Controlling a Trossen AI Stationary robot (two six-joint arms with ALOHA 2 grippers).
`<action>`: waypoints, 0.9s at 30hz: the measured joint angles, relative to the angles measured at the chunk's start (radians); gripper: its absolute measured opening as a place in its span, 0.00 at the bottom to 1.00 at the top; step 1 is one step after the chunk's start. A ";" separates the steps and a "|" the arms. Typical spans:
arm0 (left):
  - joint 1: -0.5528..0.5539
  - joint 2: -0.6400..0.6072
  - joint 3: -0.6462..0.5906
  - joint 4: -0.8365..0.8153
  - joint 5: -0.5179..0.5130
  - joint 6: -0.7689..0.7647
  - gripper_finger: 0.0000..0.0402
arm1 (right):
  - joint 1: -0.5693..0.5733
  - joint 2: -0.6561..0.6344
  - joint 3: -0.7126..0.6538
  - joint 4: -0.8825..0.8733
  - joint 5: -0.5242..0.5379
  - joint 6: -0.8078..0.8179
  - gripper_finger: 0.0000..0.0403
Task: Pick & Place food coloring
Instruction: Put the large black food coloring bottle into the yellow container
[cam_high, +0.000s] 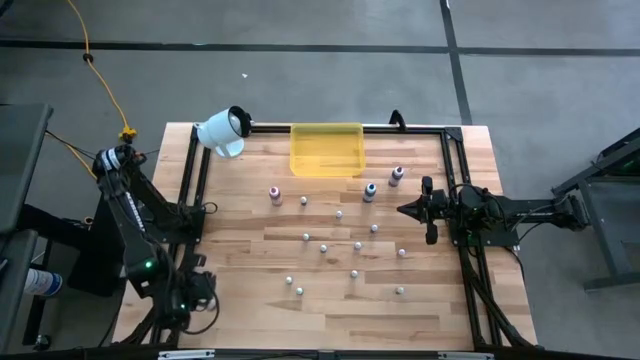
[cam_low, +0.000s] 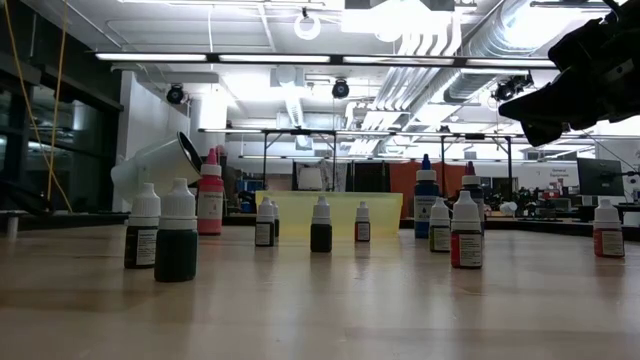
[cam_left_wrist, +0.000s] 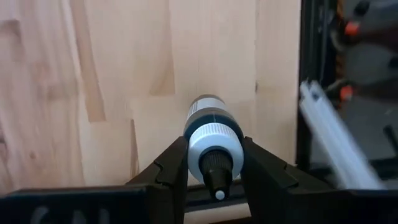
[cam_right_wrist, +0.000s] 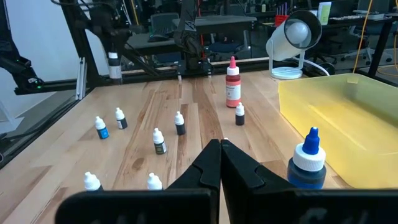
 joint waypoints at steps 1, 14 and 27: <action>0.016 0.000 0.015 -0.010 -0.004 -0.006 0.27 | 0.000 0.000 0.000 0.000 0.000 0.000 0.00; 0.373 0.010 0.292 -0.077 -0.062 0.113 0.27 | 0.000 0.000 0.000 0.000 0.000 0.000 0.00; 0.764 0.243 0.709 -0.319 -0.059 0.430 0.27 | 0.000 0.000 0.000 0.000 0.000 0.000 0.00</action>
